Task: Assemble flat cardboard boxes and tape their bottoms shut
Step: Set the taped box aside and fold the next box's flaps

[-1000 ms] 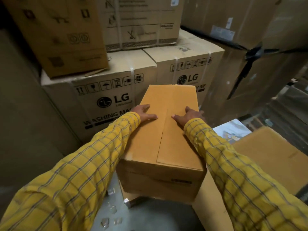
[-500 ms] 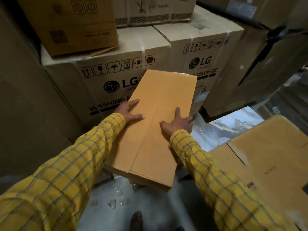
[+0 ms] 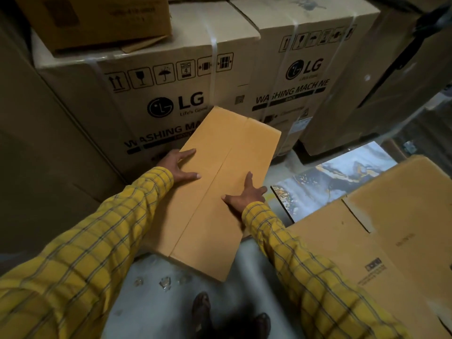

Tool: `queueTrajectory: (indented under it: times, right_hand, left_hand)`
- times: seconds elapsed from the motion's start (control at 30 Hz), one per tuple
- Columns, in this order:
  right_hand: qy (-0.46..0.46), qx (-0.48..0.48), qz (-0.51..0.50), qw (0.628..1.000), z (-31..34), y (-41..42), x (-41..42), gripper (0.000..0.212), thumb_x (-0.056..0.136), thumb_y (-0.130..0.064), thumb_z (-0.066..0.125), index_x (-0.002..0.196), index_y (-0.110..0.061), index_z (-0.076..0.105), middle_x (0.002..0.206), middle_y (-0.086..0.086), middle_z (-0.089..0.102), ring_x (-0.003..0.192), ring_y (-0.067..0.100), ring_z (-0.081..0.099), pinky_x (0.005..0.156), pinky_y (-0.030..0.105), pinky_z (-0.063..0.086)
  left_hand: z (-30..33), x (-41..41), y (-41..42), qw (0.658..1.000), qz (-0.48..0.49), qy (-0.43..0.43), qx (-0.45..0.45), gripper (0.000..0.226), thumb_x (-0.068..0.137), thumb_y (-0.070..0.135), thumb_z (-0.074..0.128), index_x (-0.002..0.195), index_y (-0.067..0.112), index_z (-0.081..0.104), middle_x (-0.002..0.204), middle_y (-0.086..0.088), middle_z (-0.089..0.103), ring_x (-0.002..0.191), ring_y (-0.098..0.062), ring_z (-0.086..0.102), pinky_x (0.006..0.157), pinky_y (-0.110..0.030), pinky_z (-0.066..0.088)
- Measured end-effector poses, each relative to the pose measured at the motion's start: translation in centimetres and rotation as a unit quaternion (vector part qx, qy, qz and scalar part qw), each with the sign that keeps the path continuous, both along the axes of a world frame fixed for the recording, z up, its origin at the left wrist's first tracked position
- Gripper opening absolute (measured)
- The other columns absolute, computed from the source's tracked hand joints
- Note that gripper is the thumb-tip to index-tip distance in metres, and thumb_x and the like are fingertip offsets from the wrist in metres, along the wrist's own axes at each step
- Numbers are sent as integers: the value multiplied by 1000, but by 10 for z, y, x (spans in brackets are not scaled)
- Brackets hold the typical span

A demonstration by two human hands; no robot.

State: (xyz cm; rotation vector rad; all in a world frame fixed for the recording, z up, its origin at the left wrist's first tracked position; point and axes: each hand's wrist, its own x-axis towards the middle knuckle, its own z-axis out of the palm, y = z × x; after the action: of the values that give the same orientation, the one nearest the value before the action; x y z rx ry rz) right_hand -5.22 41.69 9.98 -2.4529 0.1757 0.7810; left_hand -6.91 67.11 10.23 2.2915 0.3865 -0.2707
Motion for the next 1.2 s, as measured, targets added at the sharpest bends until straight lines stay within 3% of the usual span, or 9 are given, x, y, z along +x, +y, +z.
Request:
queueTrajectory:
  times: [0.23, 0.4, 0.47, 0.67, 0.87, 1.07, 1.2]
  right_hand:
    - [32, -7, 5, 999, -80, -15, 17, 120, 79, -55, 78, 158, -41, -12, 156, 23, 7, 140, 49, 34, 116, 50, 31]
    - [44, 14, -27, 999, -158, -14, 28, 122, 78, -49, 81, 158, -41, -11, 152, 23, 12, 137, 49, 36, 117, 44, 34]
    - [48, 17, -38, 998, -188, -15, 34, 121, 78, -47, 81, 158, -41, -11, 153, 24, 10, 138, 51, 32, 117, 46, 34]
    - [40, 22, -68, 997, -270, -18, 52, 121, 79, -43, 81, 155, -45, -14, 157, 26, -4, 137, 52, 35, 116, 50, 36]
    - [35, 31, -91, 995, -321, -20, 65, 122, 80, -40, 80, 155, -44, -16, 157, 28, -9, 137, 51, 36, 117, 48, 35]
    - [17, 15, -96, 995, -345, -10, 78, 119, 82, -43, 79, 157, -40, -13, 156, 24, 2, 141, 49, 28, 115, 47, 35]
    - [29, 1, -99, 995, -343, -6, 87, 119, 83, -41, 79, 157, -39, -14, 158, 25, -2, 141, 50, 28, 113, 47, 36]
  left_hand:
    - [-89, 24, -15, 999, -16, 44, 20, 97, 72, 44, 86, 153, 41, 33, 159, -16, 23, 144, -36, 31, 119, -41, 26]
    - [-166, 46, -20, 997, -24, 53, 42, 97, 72, 45, 85, 153, 44, 30, 160, -17, 21, 145, -38, 28, 120, -46, 26]
    - [-195, 55, -23, 998, -27, 54, 36, 96, 74, 42, 85, 153, 44, 30, 161, -15, 18, 146, -39, 27, 120, -50, 26]
    - [-272, 86, -28, 997, -63, 44, 29, 94, 78, 37, 82, 155, 39, 28, 162, -14, 17, 148, -35, 22, 119, -43, 22]
    - [-315, 124, -28, 991, -119, 47, 49, 95, 81, 36, 80, 157, 39, 22, 166, -11, 6, 151, -31, 13, 120, -42, 15]
    - [-351, 153, -22, 983, -139, 74, 100, 96, 81, 46, 76, 155, 49, 14, 167, -4, -5, 152, -38, 7, 119, -63, 12]
    - [-352, 156, -24, 978, -148, 88, 120, 92, 87, 47, 70, 156, 48, 9, 167, -3, -13, 152, -39, -3, 118, -66, 6]
